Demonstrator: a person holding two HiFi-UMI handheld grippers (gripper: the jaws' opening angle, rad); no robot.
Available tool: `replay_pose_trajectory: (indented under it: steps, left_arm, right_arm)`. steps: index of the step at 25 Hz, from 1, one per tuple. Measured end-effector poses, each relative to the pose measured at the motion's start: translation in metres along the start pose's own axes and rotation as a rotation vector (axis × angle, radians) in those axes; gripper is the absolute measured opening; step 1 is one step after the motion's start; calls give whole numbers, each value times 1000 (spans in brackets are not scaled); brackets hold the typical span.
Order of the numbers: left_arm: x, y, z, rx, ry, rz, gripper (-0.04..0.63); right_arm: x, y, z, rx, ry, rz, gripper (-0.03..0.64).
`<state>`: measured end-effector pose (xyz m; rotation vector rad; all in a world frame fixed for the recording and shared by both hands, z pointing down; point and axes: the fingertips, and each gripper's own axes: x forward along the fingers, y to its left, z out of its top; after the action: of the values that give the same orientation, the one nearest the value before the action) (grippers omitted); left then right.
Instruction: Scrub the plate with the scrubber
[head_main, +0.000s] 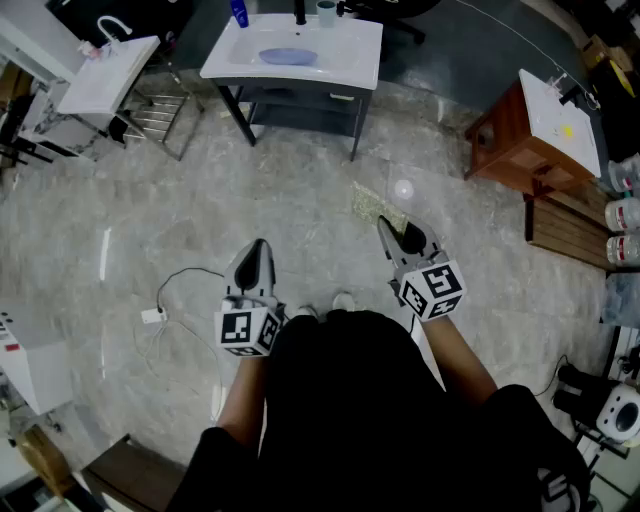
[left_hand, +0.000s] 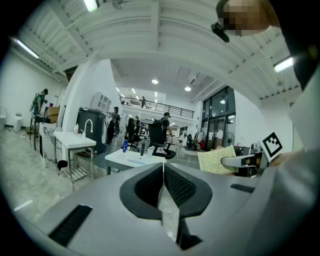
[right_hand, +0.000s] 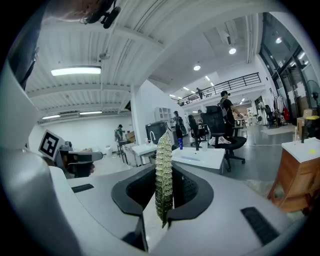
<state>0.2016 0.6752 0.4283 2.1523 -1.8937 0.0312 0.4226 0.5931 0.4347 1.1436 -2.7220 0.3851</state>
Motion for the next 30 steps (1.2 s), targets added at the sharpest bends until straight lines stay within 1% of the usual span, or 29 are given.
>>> replay_pose_trajectory:
  steps: [4,7,10,13,16,18,23,27,30]
  left_arm:
    - [0,-4,1,-11,-18,13,9]
    - [0,-4,1,-4,-20,29,9]
    - [-2,6,0,-19,-24,70,9]
    - [-3,19,4,-30,-34,92,9]
    - [2,37,5,-41,-36,100,9]
    - [8,51,3,-53,-33,101,9]
    - [34,91,-1,-71,-15,82,9]
    - [70,129,0,-85,-3,34,9]
    - [102,165,6,-134,-14,4,9]
  right_arm:
    - [4,7,0,-56,-3,30,55]
    - [8,7,6,-61,-24,47,57]
    - [18,11,7,-64,-23,81,60]
    - [31,17,7,-55,-11,109,61]
    - [48,21,8,-72,-2,109,61]
    - [62,21,5,-61,6,100,63]
    - [104,26,-5,-31,45,72,63]
    - [149,28,-8,-15,70,41,63]
    - [191,33,-8,-31,114,33,63]
